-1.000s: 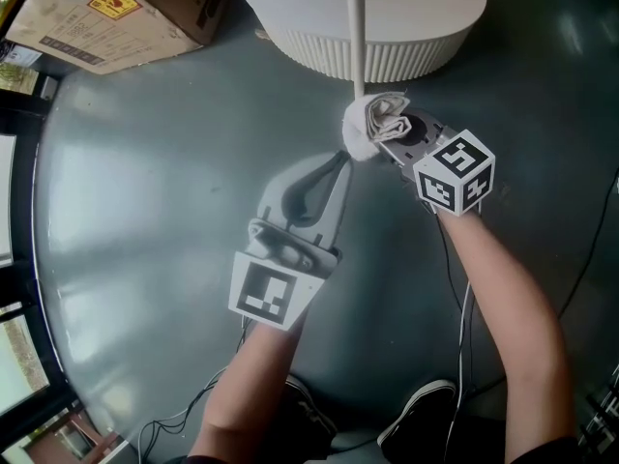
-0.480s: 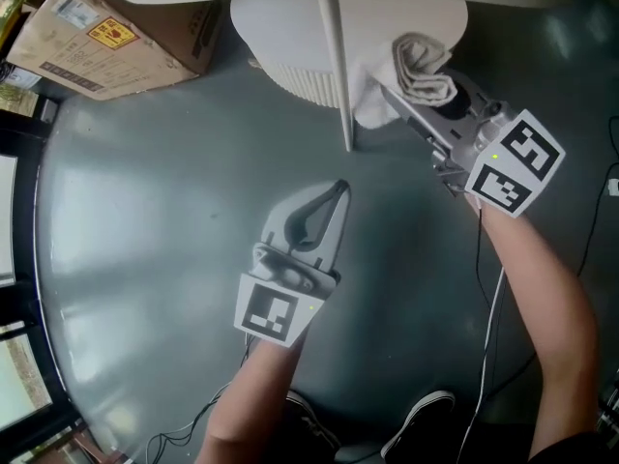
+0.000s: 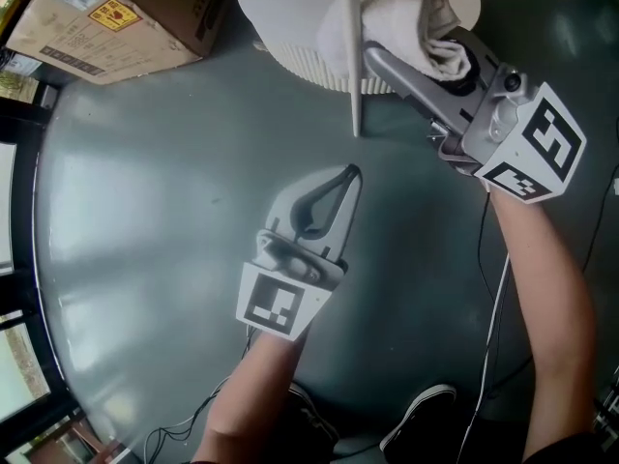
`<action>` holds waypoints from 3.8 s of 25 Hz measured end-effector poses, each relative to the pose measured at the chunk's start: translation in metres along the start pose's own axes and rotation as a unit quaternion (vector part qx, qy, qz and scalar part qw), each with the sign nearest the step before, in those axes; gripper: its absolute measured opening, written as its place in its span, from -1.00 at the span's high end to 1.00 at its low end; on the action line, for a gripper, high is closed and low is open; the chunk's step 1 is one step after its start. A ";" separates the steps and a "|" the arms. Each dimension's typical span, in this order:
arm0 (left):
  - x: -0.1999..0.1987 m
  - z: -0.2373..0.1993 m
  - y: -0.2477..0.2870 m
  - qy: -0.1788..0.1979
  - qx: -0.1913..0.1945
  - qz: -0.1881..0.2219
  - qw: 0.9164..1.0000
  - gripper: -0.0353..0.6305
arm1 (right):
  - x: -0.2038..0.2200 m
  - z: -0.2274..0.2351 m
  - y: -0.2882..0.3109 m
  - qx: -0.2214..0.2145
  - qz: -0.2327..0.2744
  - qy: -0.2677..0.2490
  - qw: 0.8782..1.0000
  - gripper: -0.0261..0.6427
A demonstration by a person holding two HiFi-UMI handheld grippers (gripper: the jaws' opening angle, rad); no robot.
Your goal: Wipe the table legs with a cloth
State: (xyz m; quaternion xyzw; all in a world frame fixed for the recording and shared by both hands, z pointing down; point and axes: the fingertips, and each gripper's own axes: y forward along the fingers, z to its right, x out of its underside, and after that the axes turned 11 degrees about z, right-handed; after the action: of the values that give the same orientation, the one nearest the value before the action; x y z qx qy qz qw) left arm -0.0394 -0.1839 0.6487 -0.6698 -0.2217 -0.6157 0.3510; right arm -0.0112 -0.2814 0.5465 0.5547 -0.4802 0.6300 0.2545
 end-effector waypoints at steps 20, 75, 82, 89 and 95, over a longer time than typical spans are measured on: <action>0.036 0.003 -0.009 -0.015 -0.003 -0.040 0.999 0.88 | 0.259 -0.021 -0.095 0.110 -0.272 0.146 0.945 0.71; -0.851 0.249 0.002 -0.029 0.075 0.014 0.997 0.88 | -0.770 -0.253 -0.034 0.161 -0.165 0.033 0.973 0.71; -0.903 0.221 -0.085 0.016 0.056 0.017 0.998 0.88 | -0.807 -0.304 -0.007 0.174 -0.161 0.033 0.971 0.71; -0.880 0.175 -0.208 0.017 -0.045 -0.043 0.998 0.88 | -0.774 -0.352 0.018 0.130 -0.204 0.061 0.969 0.71; -0.879 0.152 -0.256 0.024 -0.112 -0.044 0.992 0.88 | -0.758 -0.350 0.028 0.104 -0.221 0.054 0.968 0.71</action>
State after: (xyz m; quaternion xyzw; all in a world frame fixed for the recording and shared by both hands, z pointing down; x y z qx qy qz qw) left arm -0.2502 0.2160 -0.1621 -0.6797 -0.1719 -0.6673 0.2514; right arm -0.0003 0.1783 -0.1510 0.6351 -0.2636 0.6339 0.3541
